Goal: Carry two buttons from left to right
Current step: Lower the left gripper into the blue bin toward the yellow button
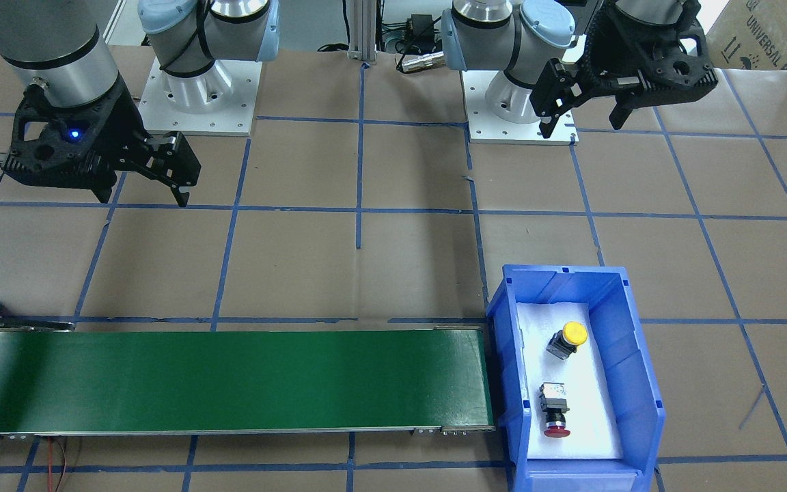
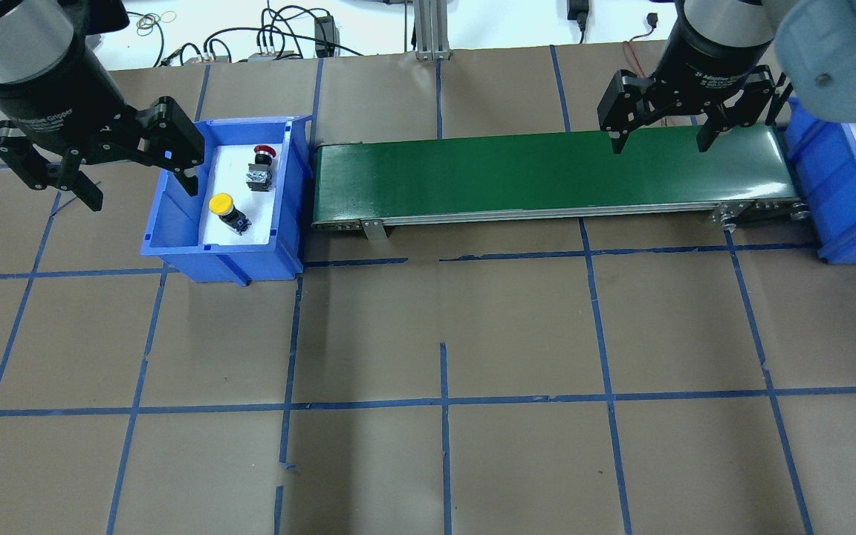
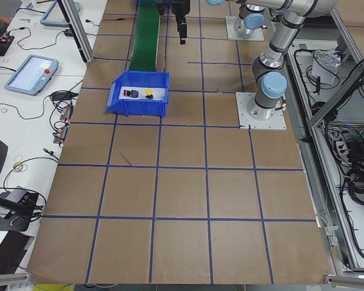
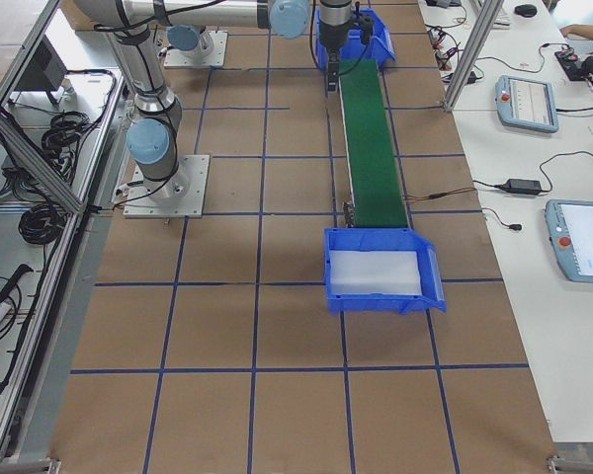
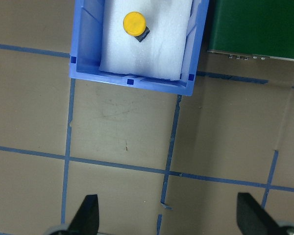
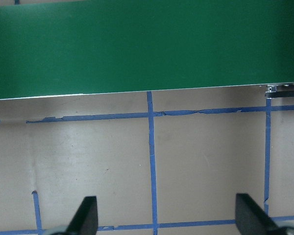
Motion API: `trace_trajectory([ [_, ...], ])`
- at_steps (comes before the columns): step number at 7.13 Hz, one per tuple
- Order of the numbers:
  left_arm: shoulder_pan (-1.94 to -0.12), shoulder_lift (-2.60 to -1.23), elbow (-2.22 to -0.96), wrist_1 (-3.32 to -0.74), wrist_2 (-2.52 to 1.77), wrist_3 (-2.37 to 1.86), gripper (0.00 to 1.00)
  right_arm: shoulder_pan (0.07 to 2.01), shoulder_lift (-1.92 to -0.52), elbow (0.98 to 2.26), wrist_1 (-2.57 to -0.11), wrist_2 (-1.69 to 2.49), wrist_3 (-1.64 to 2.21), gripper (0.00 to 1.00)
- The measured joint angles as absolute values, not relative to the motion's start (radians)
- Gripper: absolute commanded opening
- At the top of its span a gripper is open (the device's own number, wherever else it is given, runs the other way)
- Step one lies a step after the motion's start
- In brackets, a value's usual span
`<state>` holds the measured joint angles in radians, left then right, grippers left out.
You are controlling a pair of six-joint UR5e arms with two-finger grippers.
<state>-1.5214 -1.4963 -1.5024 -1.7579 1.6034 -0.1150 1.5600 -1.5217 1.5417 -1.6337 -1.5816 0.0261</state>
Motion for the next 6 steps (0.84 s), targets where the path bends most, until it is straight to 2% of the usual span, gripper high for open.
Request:
trace_trajectory([
  [4, -1.595, -1.517, -1.503, -1.687, 1.593, -0.159, 1.0, 1.56, -1.522, 1.542, -1.634, -1.582, 0.026, 1.0],
  [6, -1.493, -1.558, -1.5, -1.617, 1.567, -0.084, 1.0, 1.56, -1.522, 1.542, -1.634, -1.582, 0.026, 1.0],
])
